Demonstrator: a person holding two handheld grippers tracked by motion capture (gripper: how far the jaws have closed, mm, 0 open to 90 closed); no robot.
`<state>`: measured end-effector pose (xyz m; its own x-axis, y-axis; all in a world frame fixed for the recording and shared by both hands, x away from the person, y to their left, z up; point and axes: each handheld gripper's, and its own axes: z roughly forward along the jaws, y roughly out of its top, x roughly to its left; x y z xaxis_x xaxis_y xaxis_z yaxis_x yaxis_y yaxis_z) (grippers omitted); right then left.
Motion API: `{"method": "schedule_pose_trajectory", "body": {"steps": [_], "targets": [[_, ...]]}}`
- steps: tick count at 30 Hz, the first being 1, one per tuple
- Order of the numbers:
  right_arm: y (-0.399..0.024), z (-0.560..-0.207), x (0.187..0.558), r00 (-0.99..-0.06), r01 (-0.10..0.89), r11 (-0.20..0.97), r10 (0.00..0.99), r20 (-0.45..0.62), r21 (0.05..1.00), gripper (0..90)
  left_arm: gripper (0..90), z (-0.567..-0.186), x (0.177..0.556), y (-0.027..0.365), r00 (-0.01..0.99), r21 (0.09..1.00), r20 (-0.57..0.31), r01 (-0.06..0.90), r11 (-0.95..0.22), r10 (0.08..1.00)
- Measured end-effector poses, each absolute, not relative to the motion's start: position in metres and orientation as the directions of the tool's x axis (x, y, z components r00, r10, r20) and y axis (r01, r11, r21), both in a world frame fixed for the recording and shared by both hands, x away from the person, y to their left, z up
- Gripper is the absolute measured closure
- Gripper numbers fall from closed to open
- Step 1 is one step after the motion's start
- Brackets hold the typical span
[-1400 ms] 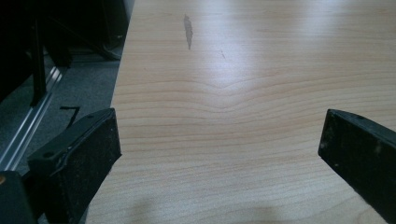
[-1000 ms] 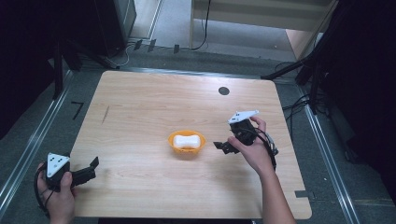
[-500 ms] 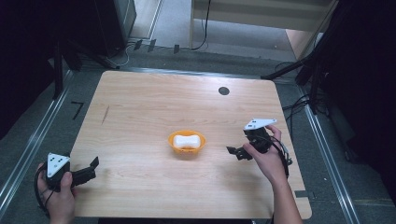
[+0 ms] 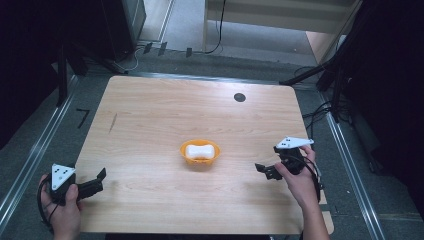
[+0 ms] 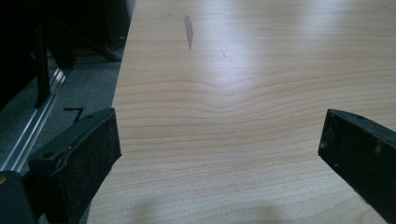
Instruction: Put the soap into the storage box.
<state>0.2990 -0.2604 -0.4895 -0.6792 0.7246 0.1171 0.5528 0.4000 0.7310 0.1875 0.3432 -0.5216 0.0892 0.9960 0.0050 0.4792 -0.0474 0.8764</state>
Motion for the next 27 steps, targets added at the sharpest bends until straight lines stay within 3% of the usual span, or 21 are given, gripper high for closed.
{"method": "schedule_pose_trajectory", "body": {"steps": [27], "targets": [[-0.324,-0.523,0.249,-0.573,0.575,0.250,0.803,0.166,0.779,0.0,0.0,-0.521,0.187,0.343,0.089,0.876,0.014,0.480,-0.055,0.996]]}}
